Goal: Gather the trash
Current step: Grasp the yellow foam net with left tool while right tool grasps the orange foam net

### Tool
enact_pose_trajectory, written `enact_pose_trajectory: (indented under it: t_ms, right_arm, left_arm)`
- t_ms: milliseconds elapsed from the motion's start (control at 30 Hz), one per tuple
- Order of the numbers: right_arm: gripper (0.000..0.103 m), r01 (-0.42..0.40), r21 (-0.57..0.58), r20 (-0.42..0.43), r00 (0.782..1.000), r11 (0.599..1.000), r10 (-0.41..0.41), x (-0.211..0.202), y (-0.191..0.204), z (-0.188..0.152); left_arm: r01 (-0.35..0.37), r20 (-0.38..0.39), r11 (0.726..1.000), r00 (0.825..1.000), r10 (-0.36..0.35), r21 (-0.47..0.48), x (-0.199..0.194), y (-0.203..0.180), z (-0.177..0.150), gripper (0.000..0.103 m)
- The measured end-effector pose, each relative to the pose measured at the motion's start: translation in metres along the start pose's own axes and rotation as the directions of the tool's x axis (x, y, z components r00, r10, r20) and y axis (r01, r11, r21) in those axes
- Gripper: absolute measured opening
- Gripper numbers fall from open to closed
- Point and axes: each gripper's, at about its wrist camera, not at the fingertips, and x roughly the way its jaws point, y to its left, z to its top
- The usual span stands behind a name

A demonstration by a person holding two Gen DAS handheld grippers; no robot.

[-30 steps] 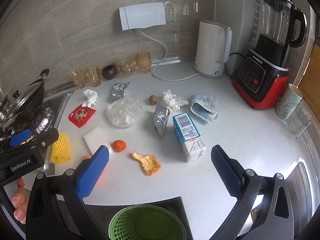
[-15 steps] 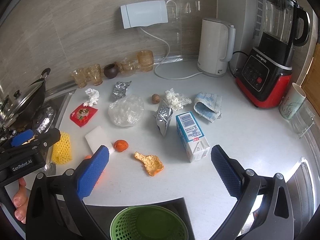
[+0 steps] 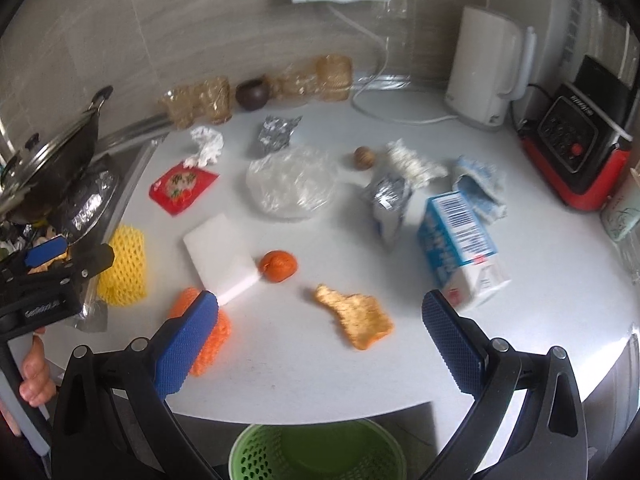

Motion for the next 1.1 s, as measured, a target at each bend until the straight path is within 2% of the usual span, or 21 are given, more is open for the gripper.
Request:
enact_pose_trajectory:
  t_ms: [133, 333, 400, 433, 500, 533, 567, 600, 733, 833, 933, 1000, 1100]
  right_arm:
    - [0.101, -0.030, -0.001, -0.034, 0.999, 1.000, 0.030, 0.017, 0.016, -0.010]
    - [0.101, -0.050, -0.024, -0.072, 0.996, 0.998, 0.048, 0.035, 0.043, -0.025]
    - [0.101, -0.050, -0.024, -0.083, 0.995, 0.998, 0.048, 0.040, 0.049, -0.028]
    - [0.101, -0.050, -0.020, -0.088, 0.995, 0.999, 0.048, 0.043, 0.051, -0.029]
    - [0.101, -0.048, -0.005, -0.101, 0.994, 0.999, 0.047, 0.048, 0.053, -0.031]
    - [0.101, -0.051, 0.007, -0.108, 0.993, 0.999, 0.051, 0.051, 0.054, -0.032]
    - [0.101, -0.053, 0.018, -0.114, 0.992, 0.998, 0.054, 0.054, 0.055, -0.033]
    - [0.101, -0.053, 0.028, -0.113, 0.992, 0.998, 0.056, 0.056, 0.056, -0.033]
    - [0.100, -0.065, 0.063, -0.119, 0.990, 0.996, 0.073, 0.066, 0.062, -0.033]
    - [0.091, -0.078, 0.071, -0.131, 0.988, 0.994, 0.087, 0.073, 0.067, -0.033]
    - [0.076, -0.078, 0.073, -0.152, 0.984, 0.994, 0.088, 0.081, 0.073, -0.034]
    - [0.056, -0.098, 0.089, -0.158, 0.981, 0.991, 0.111, 0.085, 0.075, -0.035]
    - [0.033, -0.121, 0.100, -0.145, 0.980, 0.988, 0.135, 0.081, 0.077, -0.034]
  left_arm:
    - [0.033, -0.043, 0.999, 0.999, -0.033, -0.005, 0.030, 0.021, 0.002, 0.096]
    - [0.048, -0.097, 0.999, 0.994, -0.048, 0.000, 0.065, 0.032, 0.002, 0.080]
    - [0.059, -0.110, 0.998, 0.992, -0.058, 0.002, 0.072, 0.033, 0.000, 0.064]
    - [0.062, -0.123, 0.998, 0.991, -0.062, 0.002, 0.076, 0.033, -0.002, 0.060]
    - [0.072, -0.138, 0.997, 0.988, -0.071, -0.003, 0.081, 0.033, -0.004, 0.041]
    - [0.077, -0.147, 0.997, 0.986, -0.077, -0.005, 0.084, 0.032, -0.006, 0.036]
    - [0.081, -0.151, 0.997, 0.985, -0.081, -0.005, 0.087, 0.033, -0.007, 0.026]
    - [0.082, -0.147, 0.997, 0.986, -0.081, -0.003, 0.087, 0.033, -0.007, 0.023]
    - [0.097, -0.118, 0.995, 0.989, -0.095, 0.014, 0.080, 0.036, -0.008, 0.020]
    - [0.119, -0.102, 0.993, 0.988, -0.117, 0.015, 0.071, 0.042, -0.009, 0.020]
    - [0.138, -0.095, 0.990, 0.986, -0.136, 0.017, 0.064, 0.047, -0.009, 0.020]
    - [0.138, -0.085, 0.990, 0.987, -0.135, 0.032, 0.057, 0.049, -0.011, 0.020]
    - [0.133, -0.070, 0.989, 0.989, -0.129, 0.067, 0.046, 0.048, -0.015, 0.020]
